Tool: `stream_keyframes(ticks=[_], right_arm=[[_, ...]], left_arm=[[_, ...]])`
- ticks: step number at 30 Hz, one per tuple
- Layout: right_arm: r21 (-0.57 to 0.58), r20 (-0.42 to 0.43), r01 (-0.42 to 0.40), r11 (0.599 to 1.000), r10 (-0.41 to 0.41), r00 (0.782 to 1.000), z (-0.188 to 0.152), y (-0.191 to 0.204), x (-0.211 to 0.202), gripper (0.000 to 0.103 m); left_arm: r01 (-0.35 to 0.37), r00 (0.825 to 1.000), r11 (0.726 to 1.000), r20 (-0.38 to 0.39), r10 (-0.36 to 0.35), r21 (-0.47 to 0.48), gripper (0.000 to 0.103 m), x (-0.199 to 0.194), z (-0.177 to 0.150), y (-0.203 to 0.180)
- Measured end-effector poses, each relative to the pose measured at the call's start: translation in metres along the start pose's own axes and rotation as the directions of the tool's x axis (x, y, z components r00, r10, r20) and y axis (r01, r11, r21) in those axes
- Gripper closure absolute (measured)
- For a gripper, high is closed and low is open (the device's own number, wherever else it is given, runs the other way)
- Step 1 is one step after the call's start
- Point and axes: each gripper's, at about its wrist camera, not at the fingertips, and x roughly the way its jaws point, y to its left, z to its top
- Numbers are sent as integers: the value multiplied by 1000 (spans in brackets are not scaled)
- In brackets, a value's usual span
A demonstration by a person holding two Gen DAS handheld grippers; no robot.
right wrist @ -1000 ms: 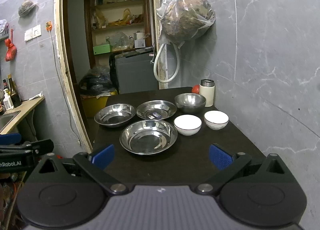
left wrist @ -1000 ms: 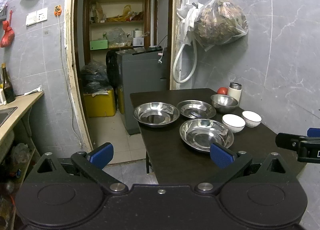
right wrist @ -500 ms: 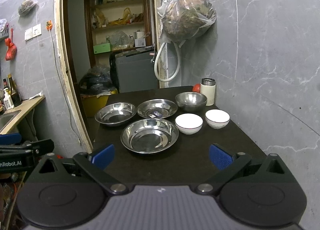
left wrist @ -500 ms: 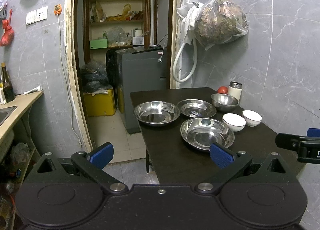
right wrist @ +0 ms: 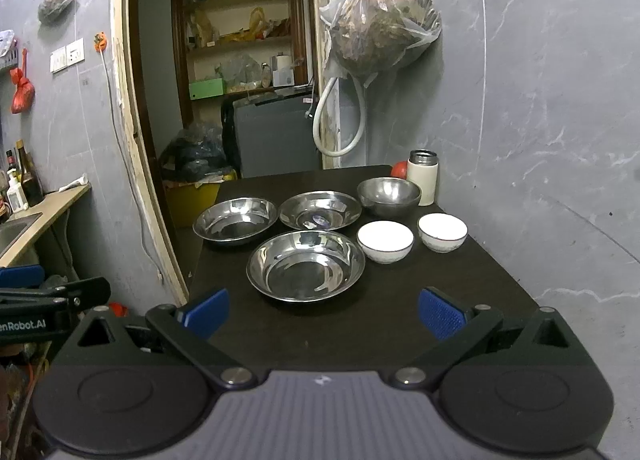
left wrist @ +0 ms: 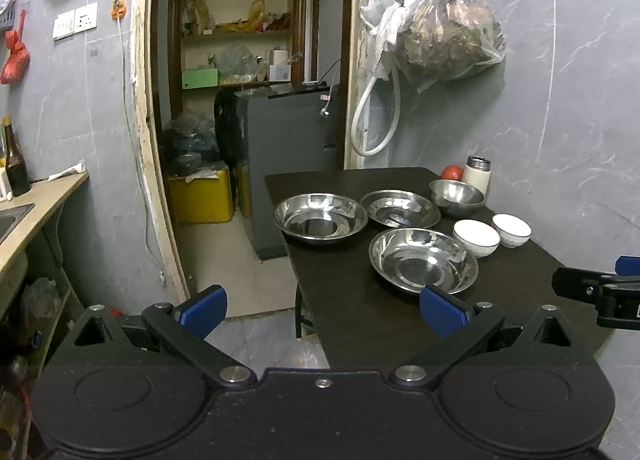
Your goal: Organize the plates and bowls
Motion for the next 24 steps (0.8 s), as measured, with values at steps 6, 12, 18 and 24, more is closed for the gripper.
stream_keyframes(ticks=[6, 12, 18, 24], right_arm=[[8, -31, -19, 1000, 20, 999, 0, -2, 12, 0], [6, -70, -45, 999, 46, 996, 3, -6, 32, 0], [7, -102, -60, 998, 60, 993, 8, -16, 61, 0], [-20, -125, -91, 996, 88, 988, 17, -29, 93, 0]], left_arm=[[0, 998, 999, -58, -2, -38, 1, 13, -3, 6], [5, 996, 998, -91, -12, -70, 1, 27, -5, 12], [3, 985, 994, -168, -22, -112, 1, 56, -3, 16], [-33, 972, 990, -235, -1, -140, 1, 89, 6, 13]])
